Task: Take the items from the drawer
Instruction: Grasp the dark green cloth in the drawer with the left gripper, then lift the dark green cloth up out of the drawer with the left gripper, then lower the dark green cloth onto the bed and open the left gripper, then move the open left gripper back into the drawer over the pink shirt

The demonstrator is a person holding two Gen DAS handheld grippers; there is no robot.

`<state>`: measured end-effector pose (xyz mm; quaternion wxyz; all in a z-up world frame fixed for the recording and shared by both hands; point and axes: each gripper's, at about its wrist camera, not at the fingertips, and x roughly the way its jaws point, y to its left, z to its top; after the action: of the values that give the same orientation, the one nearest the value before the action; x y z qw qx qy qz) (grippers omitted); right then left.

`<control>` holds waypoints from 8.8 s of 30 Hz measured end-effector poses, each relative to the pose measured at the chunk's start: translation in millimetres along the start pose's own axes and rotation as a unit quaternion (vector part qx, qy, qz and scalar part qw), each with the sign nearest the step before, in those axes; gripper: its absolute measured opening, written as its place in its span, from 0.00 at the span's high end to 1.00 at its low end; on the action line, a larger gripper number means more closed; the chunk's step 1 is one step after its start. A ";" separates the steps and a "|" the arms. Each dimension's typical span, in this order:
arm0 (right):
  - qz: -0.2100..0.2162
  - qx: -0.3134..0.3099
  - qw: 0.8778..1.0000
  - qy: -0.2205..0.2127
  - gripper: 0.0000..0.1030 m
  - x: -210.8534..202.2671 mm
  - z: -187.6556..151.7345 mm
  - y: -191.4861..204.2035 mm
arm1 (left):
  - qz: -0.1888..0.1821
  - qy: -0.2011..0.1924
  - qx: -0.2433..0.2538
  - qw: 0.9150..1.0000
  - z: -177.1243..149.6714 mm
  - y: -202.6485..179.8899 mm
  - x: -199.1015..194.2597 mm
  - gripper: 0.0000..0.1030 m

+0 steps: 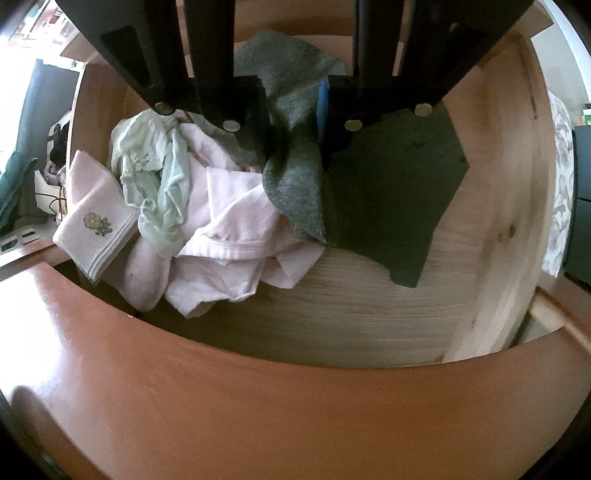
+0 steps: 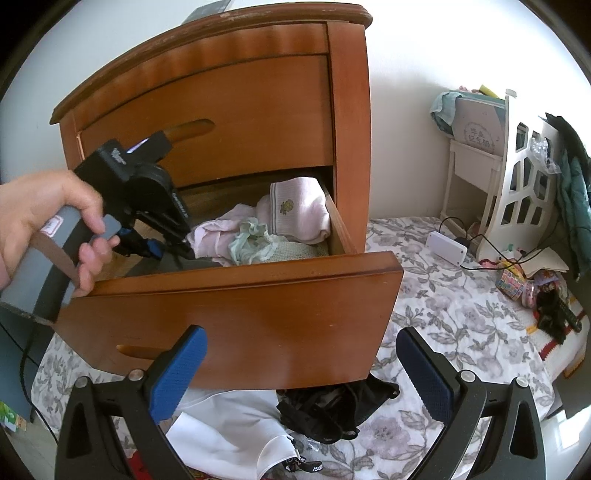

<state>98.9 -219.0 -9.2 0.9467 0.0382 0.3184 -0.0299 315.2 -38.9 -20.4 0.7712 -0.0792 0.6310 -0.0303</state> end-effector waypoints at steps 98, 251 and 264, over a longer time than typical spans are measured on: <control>-0.068 -0.078 0.991 -0.085 0.00 -43.1 -13.7 29.3 | -0.298 -0.453 -0.043 0.839 -299.6 87.6 -282.4 0.83; -0.047 -0.029 0.998 -0.036 0.00 -29.0 -10.9 9.3 | 0.060 -0.094 0.015 0.994 -69.5 31.1 -84.7 0.05; -0.037 0.001 0.999 -0.007 0.00 -18.5 -10.1 -2.4 | 0.095 -0.023 0.063 0.993 -47.3 0.1 -30.7 0.12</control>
<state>77.9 -219.8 -6.2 0.9472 0.0271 0.3127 -0.0654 262.8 -38.2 0.3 0.7881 0.0288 0.6149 0.0051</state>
